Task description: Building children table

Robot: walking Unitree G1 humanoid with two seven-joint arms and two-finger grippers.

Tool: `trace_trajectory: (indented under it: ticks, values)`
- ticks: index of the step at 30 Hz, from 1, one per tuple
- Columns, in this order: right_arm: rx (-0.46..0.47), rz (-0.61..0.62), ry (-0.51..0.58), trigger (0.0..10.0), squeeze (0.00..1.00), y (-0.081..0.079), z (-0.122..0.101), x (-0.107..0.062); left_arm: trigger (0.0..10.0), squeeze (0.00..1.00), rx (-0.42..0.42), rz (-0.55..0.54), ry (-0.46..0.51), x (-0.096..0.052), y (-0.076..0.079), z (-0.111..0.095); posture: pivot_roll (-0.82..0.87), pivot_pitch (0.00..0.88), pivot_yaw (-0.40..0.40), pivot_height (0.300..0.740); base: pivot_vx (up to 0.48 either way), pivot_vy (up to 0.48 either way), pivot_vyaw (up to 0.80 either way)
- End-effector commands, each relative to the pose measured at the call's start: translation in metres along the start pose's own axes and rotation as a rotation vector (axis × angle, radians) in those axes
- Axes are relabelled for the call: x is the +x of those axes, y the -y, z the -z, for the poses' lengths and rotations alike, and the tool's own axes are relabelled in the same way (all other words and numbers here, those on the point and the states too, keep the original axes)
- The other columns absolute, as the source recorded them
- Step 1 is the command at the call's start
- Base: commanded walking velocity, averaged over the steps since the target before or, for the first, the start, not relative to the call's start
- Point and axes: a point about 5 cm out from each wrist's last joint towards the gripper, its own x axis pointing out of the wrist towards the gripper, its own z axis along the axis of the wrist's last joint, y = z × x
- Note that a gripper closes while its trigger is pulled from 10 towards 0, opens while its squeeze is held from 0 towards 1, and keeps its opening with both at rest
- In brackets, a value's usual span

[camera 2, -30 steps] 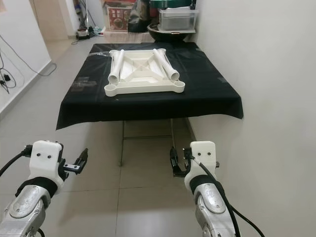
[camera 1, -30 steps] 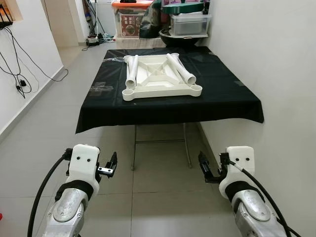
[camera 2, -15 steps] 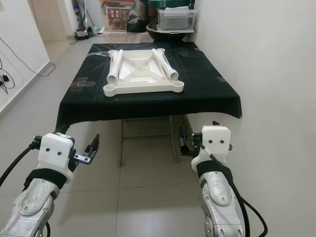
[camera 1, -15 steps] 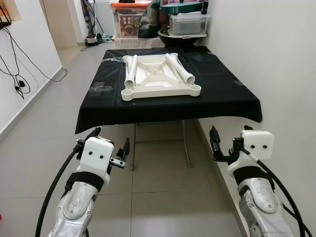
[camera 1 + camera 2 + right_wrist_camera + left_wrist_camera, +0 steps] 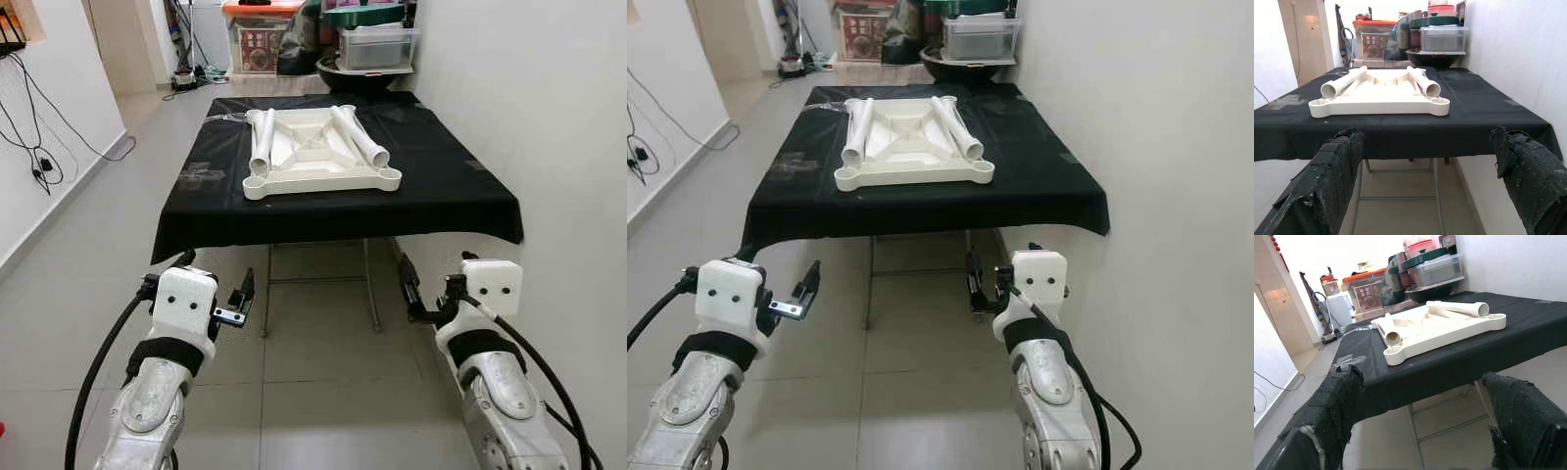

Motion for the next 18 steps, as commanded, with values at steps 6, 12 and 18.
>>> trace_trajectory:
  ticks: [6, 12, 18]
  values:
    - [-0.008, 0.001, -0.015, 10.0, 0.0, -0.0002, 0.0055, -0.0007, 10.0, 0.0, -0.029, -0.011, -0.004, -0.0029, -0.0017, 0.0027, -0.02, 0.0, -0.019, 0.74, 0.0, 0.0, 0.0]
    - [-0.012, 0.009, -0.016, 10.0, 0.0, 0.0016, 0.0069, 0.0031, 10.0, 0.0, -0.066, 0.036, 0.033, -0.0007, 0.0022, -0.002, -0.02, 0.0, -0.018, 0.74, 0.3, 0.0, 0.0]
    - [-0.017, 0.011, -0.014, 10.0, 0.0, 0.0022, 0.007, 0.0069, 10.0, 0.0, -0.077, 0.039, 0.047, 0.0034, 0.0043, -0.0037, -0.02, 0.0, -0.015, 0.74, 0.451, 0.0, 0.0]
